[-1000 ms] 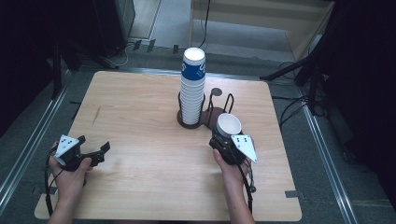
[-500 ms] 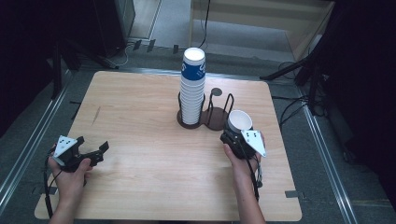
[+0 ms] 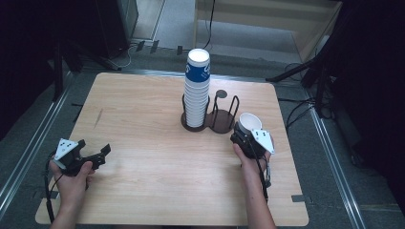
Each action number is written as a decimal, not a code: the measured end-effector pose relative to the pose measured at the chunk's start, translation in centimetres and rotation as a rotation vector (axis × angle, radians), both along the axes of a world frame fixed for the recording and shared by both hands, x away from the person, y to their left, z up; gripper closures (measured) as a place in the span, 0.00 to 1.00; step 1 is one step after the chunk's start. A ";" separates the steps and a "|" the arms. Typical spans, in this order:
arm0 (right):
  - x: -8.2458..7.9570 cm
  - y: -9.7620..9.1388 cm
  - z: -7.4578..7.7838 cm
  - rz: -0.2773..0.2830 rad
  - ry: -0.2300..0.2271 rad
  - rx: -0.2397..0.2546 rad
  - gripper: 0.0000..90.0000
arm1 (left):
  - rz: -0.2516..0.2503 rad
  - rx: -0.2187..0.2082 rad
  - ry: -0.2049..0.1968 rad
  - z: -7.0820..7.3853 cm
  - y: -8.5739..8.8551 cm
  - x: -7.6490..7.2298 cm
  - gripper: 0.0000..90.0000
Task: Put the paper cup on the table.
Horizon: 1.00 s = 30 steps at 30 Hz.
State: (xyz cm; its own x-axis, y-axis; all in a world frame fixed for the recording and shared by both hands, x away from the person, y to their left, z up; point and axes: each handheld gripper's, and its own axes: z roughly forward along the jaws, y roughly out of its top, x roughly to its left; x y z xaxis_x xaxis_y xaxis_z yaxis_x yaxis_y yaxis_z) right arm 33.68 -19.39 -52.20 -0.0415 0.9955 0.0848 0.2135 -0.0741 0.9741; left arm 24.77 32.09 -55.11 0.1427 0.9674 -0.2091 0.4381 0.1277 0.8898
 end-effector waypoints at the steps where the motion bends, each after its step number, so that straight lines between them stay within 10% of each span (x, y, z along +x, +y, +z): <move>1: 0.1 -0.1 -0.1 -0.008 0.015 -0.003 0.22 | 0.000 0.000 0.000 0.0 0.0 0.0 0.00; 30: 1.2 -0.6 -1.7 -0.034 0.117 -0.064 0.20 | -0.006 0.002 0.004 0.0 0.0 0.0 0.00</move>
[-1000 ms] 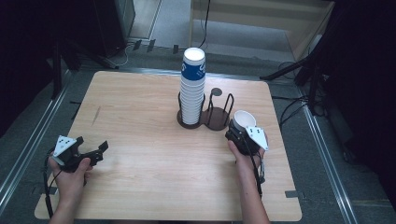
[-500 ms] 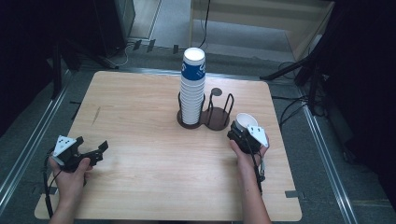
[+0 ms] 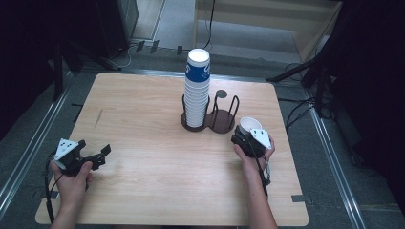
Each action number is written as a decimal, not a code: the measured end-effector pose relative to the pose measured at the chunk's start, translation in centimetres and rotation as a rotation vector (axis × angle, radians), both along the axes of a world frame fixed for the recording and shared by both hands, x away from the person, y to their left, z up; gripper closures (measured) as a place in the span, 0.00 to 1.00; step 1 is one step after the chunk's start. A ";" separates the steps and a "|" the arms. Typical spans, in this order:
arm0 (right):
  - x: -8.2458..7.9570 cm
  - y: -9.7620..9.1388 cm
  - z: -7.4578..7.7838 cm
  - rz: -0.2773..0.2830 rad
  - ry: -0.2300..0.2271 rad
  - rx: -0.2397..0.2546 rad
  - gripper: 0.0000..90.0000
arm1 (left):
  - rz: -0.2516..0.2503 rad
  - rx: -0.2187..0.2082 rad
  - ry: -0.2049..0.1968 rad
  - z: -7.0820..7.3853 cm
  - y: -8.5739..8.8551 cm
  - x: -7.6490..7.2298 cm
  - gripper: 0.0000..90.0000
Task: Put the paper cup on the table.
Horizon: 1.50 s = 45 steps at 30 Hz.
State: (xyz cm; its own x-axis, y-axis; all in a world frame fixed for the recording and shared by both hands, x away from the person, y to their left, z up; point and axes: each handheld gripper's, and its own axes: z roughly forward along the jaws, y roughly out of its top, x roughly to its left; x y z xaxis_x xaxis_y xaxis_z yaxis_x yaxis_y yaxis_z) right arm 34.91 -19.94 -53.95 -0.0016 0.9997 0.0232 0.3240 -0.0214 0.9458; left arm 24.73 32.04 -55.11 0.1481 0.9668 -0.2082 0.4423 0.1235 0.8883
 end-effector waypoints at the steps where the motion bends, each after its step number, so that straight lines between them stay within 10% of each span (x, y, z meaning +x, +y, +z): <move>1: 0.0 0.0 0.0 -0.001 0.005 0.000 0.20 | -0.001 0.000 0.002 0.0 0.0 0.0 0.00; 25: -1.0 0.1 0.8 0.066 0.045 0.028 0.00 | 0.002 -0.005 0.002 0.0 0.1 0.0 0.00; 45: -3.9 -0.3 3.2 0.091 -0.018 0.048 0.00 | -0.004 -0.008 0.006 0.0 0.1 0.0 0.00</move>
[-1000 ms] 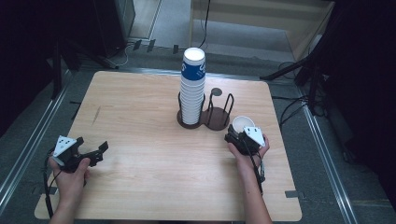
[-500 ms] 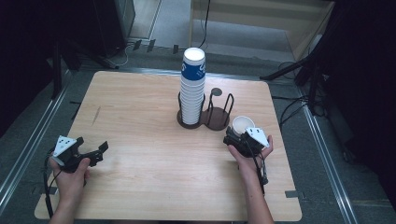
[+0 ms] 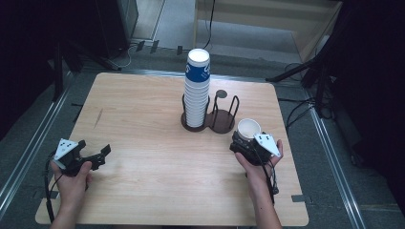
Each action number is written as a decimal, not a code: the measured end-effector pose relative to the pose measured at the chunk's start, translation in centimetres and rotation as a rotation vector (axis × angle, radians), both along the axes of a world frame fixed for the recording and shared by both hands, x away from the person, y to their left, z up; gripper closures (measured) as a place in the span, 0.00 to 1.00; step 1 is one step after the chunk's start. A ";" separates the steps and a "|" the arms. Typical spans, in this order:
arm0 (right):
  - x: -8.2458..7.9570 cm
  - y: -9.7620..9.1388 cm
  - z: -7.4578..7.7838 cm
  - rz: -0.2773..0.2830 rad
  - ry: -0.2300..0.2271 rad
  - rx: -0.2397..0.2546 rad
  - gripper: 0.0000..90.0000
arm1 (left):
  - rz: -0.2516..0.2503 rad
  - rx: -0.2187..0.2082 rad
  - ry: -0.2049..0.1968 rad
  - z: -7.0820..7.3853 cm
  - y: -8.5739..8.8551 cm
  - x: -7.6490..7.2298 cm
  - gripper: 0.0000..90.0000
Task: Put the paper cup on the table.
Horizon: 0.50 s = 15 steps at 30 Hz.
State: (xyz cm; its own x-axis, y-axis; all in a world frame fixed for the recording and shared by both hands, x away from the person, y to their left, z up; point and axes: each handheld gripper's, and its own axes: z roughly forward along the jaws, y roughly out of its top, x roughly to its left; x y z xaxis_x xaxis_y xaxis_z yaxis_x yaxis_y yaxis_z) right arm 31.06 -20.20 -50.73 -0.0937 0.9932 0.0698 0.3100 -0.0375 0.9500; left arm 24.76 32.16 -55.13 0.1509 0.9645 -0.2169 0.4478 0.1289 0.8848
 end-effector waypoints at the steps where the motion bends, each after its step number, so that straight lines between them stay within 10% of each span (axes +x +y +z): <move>1: -0.1 -0.1 0.1 0.002 -0.005 -0.001 0.00 | 0.000 0.001 0.000 0.0 0.0 0.0 0.00; 15: -2.3 -1.7 1.2 -0.011 -0.035 0.018 0.00 | 0.000 0.003 0.000 0.0 0.0 0.0 0.00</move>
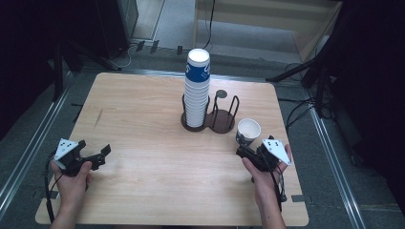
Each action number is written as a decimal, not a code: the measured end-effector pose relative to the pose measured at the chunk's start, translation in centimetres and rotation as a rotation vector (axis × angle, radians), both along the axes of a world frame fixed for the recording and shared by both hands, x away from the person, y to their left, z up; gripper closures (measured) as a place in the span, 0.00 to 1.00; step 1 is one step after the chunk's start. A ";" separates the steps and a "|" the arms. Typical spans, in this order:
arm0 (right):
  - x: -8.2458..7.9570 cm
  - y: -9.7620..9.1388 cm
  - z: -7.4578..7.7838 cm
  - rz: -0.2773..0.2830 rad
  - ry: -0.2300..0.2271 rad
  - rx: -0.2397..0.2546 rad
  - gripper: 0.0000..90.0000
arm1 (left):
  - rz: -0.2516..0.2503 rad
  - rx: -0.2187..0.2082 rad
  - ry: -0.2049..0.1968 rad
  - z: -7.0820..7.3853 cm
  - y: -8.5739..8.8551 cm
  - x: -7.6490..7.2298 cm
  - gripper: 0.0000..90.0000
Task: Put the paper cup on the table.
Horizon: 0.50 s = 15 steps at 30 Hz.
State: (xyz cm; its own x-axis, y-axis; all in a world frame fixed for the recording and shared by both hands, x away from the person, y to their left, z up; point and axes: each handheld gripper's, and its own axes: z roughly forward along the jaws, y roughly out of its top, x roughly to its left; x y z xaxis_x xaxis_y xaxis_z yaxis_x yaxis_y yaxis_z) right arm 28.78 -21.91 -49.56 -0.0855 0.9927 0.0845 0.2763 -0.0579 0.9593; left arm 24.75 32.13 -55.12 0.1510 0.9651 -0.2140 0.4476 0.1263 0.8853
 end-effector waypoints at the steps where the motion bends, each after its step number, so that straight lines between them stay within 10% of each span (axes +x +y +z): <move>1: -0.1 -0.2 0.0 -0.002 -0.001 0.001 0.00 | 0.000 0.000 0.000 0.0 0.0 0.0 0.00; 15: -2.4 -4.0 -0.5 -0.063 0.000 -0.001 0.00 | -0.003 0.004 0.001 0.0 -0.1 -0.1 0.00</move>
State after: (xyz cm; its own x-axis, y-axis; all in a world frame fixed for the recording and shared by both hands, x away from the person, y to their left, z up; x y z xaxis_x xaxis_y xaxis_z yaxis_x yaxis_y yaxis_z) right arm 26.39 -25.93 -50.05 -0.0233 0.9963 0.0832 0.2723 -0.0737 0.9594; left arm 24.62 32.05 -55.12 0.1542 0.9654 -0.2101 0.4489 0.1210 0.8854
